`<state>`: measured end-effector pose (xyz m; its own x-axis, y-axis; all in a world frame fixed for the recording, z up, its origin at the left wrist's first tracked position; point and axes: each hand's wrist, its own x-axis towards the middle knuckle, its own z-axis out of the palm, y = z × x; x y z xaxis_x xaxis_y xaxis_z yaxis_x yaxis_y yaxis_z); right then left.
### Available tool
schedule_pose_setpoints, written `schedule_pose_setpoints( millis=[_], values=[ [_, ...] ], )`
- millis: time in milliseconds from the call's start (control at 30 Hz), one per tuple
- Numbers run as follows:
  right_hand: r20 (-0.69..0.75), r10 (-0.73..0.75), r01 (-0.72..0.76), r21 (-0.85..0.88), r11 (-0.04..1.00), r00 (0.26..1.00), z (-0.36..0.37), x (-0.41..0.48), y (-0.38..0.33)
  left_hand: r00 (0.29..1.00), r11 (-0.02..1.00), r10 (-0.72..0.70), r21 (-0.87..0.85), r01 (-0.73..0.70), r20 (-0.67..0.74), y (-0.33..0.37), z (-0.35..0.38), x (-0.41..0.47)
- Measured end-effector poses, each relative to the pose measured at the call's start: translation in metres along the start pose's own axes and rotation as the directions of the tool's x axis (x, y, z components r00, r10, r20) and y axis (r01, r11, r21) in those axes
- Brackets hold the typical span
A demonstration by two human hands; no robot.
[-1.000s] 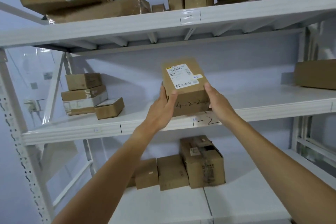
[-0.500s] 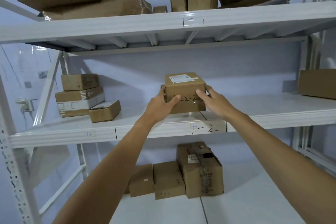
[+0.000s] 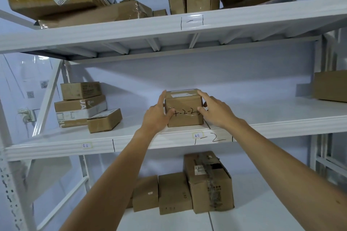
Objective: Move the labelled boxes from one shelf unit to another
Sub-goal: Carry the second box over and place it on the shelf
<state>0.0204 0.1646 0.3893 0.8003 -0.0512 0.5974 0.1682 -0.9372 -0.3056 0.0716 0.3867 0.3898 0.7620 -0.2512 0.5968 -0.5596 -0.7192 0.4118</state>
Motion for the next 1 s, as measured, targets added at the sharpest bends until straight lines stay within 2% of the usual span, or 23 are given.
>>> schedule_pose_setpoints(
  millis=[100,233,500,700,833,1000],
  values=[
    [-0.021,-0.041,0.04,-0.078,0.996,0.999,0.005,0.008,0.005,0.998,0.992,0.06,0.106,-0.061,0.015,-0.001,0.006,0.01],
    [-0.013,-0.016,0.014,-0.115,0.993,1.0,0.011,0.02,0.01,0.998,0.991,0.026,0.133,-0.033,0.057,-0.002,0.012,0.022],
    [-0.024,0.0,-0.001,-0.076,0.997,1.0,0.023,0.025,0.015,0.995,0.987,0.003,0.158,-0.02,0.104,-0.007,0.014,0.028],
    [0.052,0.021,-0.018,-0.048,0.999,0.998,0.018,0.028,0.013,0.991,0.98,-0.022,0.2,-0.005,0.133,-0.001,0.008,0.029],
    [0.108,0.037,-0.033,-0.04,0.999,0.994,0.008,0.029,0.013,0.985,0.986,-0.051,0.163,0.024,0.166,0.004,0.005,0.029],
    [0.173,0.077,-0.092,0.077,0.993,0.982,0.002,0.028,0.007,0.966,0.981,-0.16,-0.072,0.178,0.205,0.017,0.01,0.02]
  ],
)
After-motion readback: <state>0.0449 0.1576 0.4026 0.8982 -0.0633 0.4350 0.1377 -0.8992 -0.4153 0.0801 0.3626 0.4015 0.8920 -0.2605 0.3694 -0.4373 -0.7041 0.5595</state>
